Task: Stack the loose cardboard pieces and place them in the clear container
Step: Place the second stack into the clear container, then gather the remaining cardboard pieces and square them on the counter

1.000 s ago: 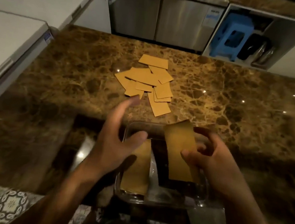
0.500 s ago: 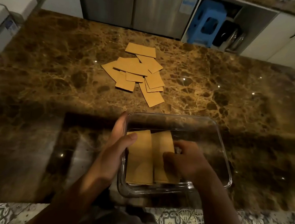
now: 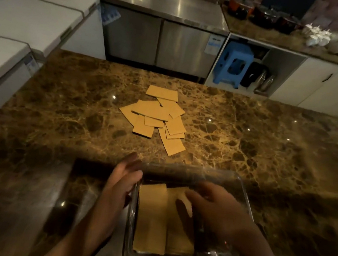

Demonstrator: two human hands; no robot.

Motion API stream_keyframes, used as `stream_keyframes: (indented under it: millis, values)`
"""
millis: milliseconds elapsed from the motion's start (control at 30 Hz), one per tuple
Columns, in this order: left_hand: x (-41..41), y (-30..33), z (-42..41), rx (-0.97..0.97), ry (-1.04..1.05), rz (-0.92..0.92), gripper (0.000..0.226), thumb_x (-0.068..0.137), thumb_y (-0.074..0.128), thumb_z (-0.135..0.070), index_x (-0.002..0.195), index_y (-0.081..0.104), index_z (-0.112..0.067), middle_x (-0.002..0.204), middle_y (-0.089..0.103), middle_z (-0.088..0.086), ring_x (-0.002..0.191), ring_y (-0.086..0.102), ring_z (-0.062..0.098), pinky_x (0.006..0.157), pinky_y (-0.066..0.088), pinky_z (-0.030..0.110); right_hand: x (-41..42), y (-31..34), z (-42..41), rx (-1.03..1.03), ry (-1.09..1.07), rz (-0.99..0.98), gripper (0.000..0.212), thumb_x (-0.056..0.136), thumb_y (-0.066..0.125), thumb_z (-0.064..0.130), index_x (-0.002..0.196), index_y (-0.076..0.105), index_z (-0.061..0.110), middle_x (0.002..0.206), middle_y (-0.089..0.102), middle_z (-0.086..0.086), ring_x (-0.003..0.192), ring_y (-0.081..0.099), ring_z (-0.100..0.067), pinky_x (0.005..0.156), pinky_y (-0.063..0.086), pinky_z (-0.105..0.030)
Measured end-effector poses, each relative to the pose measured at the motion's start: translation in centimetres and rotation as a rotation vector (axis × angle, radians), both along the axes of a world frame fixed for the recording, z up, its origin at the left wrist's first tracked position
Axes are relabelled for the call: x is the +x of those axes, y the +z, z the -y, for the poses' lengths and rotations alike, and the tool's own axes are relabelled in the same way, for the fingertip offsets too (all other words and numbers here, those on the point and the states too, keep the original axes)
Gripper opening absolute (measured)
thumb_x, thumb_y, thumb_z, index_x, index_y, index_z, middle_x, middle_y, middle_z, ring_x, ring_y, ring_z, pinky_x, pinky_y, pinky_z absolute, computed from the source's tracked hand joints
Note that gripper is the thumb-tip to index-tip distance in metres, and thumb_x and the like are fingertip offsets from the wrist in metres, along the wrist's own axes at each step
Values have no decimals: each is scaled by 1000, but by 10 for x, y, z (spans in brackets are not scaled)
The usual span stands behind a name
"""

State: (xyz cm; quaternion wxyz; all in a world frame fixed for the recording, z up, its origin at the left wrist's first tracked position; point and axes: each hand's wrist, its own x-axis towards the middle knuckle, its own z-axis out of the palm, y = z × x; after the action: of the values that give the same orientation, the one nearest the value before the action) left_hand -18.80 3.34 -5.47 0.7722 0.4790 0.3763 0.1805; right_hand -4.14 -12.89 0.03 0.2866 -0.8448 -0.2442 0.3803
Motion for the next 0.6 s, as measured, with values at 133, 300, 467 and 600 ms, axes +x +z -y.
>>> stream_keyframes:
  millis: [133,300,467,600]
  values:
    - [24,13,-37,205,37,-59,21,97,55,-17,110,65,-30,123,63,0,112,60,19,86,48,33,49,32,-32,181,-29,59,12,91,62,50,100,65,44,100,69,7,85,69,-9,72,58,-29]
    - [91,12,-96,385,29,-245,17,96,58,-12,110,64,-20,117,64,7,86,60,14,59,49,20,112,19,-107,150,-47,94,17,90,64,47,84,64,31,85,69,4,78,63,-12,68,51,-30]
    - [143,-14,-141,768,-114,-616,51,97,54,-26,147,45,-30,152,43,13,140,36,33,118,28,44,153,-25,-173,-58,-103,89,37,86,72,43,82,62,8,78,64,-3,68,60,-16,65,54,-32]
    - [161,-39,-140,846,-420,-841,61,98,42,-45,155,19,-43,168,-7,14,152,-12,38,120,-5,55,156,-51,-203,-320,28,265,82,70,74,68,126,60,9,134,60,-14,123,54,-35,104,46,-45]
